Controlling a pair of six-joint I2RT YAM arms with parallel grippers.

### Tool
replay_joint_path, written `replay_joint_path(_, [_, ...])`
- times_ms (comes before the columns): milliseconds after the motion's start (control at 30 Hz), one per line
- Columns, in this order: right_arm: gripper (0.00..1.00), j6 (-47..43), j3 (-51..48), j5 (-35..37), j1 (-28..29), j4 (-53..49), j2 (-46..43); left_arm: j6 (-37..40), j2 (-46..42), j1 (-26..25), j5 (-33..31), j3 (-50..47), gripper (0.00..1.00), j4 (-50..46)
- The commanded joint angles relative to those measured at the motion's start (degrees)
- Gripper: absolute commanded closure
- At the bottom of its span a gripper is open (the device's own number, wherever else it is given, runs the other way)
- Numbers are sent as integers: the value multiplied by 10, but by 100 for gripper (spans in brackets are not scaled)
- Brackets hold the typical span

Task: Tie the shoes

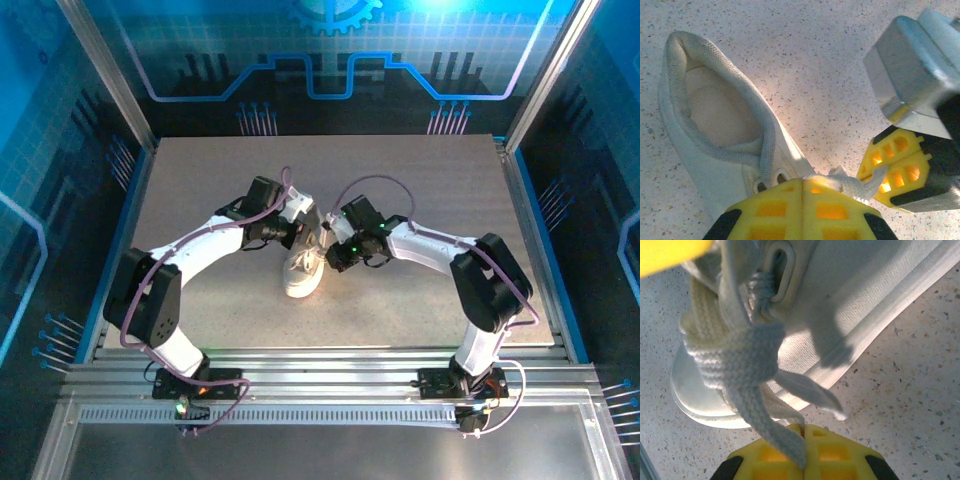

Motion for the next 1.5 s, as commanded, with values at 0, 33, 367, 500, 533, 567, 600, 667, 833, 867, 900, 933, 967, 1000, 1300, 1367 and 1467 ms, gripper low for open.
replay_joint_path(0, [100, -21, 29, 4, 5, -56, 17, 15, -14, -4, -20, 13, 100, -10])
replay_joint_path(33, [100, -23, 34, 4, 5, -63, 19, 15, -15, -4, -26, 13, 100, -11])
replay_joint_path(367, [100, -38, 62, -40, -37, -107, 35, 1, 9, 56, 3, 14, 100, -38])
replay_joint_path(500, [100, -43, 77, -53, -45, -119, 49, -2, 29, 62, 8, 12, 100, -24])
replay_joint_path(533, [100, -42, 77, -53, -47, -118, 51, -4, 33, 66, 10, 11, 100, -21])
replay_joint_path(567, [100, -41, 76, -55, -48, -116, 54, -6, 38, 71, 14, 12, 100, -21])
replay_joint_path(600, [100, -42, 75, -56, -50, -115, 57, -7, 42, 75, 18, 13, 100, -22])
replay_joint_path(667, [100, -41, 73, -60, -53, -113, 62, -4, 44, 79, 18, 13, 100, -24])
replay_joint_path(833, [100, -33, 67, -69, -64, -101, 73, -11, 56, 95, 25, 8, 100, -24])
replay_joint_path(867, [100, -32, 67, -69, -65, -99, 74, -11, 58, 97, 25, 8, 100, -25])
replay_joint_path(900, [100, -33, 67, -69, -66, -100, 74, -12, 59, 98, 25, 10, 100, -27])
replay_joint_path(933, [100, -33, 67, -68, -67, -100, 75, -13, 62, 100, 26, 12, 100, -29])
replay_joint_path(967, [100, -32, 67, -68, -69, -99, 76, -14, 64, 102, 24, 14, 100, -32])
replay_joint_path(1000, [100, -31, 66, -67, -70, -98, 76, -14, 66, 104, 23, 15, 100, -34])
replay_joint_path(1300, [100, -16, 56, -84, -73, -73, 91, -21, 72, 128, 20, 21, 100, -45])
replay_joint_path(1367, [100, -13, 54, -87, -73, -67, 93, -22, 77, 131, 17, 23, 100, -51])
replay_joint_path(1467, [100, -9, 47, -87, -73, -61, 93, -23, 80, 137, 17, 26, 100, -54])
